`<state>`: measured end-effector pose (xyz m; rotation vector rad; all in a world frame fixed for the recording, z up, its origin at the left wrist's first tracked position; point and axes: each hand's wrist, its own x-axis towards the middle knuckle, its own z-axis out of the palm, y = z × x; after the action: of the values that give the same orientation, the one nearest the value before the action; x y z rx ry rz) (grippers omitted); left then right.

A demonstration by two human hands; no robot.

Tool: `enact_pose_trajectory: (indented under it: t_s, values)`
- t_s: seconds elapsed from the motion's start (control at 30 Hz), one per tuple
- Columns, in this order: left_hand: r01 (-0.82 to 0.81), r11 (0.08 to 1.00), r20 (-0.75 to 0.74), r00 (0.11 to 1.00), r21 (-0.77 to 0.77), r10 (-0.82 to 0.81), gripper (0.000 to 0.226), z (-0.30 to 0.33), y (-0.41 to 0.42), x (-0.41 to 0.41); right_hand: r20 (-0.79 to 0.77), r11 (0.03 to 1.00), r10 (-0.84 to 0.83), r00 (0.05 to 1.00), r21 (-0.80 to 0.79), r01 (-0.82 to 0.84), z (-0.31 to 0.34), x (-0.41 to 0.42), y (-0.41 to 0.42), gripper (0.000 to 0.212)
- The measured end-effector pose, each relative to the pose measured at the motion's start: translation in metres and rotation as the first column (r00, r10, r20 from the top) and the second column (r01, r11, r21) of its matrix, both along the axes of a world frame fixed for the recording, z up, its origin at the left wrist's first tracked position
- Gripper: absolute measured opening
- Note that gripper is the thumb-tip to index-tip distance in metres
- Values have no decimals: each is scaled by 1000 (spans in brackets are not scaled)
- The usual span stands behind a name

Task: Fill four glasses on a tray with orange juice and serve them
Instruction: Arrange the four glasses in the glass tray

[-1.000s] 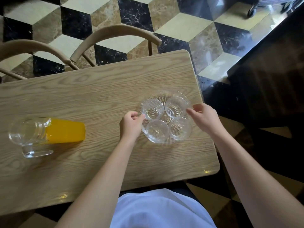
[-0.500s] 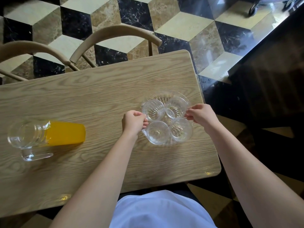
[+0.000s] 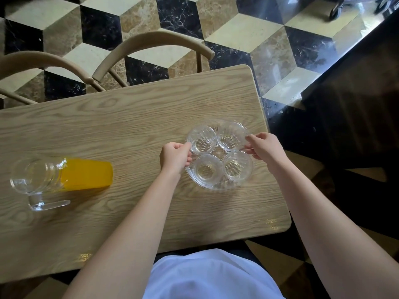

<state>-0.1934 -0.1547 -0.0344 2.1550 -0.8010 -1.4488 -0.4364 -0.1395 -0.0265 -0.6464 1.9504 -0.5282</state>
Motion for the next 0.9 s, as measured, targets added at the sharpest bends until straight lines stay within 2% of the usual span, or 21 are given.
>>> enact_pose_trajectory:
  t_s: [0.1, 0.2, 0.33, 0.5, 0.9]
  values:
    - [67, 998, 42, 997, 14, -68, 42, 1, 19, 4, -45, 1000, 20, 999, 22, -19, 1, -2, 20, 30]
    - [136, 990, 64, 988, 49, -139, 50, 0, 42, 5, -48, 996, 76, 996, 55, -73, 0, 0, 43, 30]
    - [117, 991, 33, 992, 72, -119, 33, -2, 59, 0, -29, 992, 106, 994, 65, -104, -4, 7, 56, 22]
    - [134, 990, 68, 988, 50, -137, 12, -1, 56, -1, -58, 993, 105, 993, 57, -101, -6, 6, 55, 13]
    - [155, 988, 68, 985, 27, -157, 12, -4, 60, 3, -93, 996, 88, 992, 31, -86, 1, 2, 57, 14]
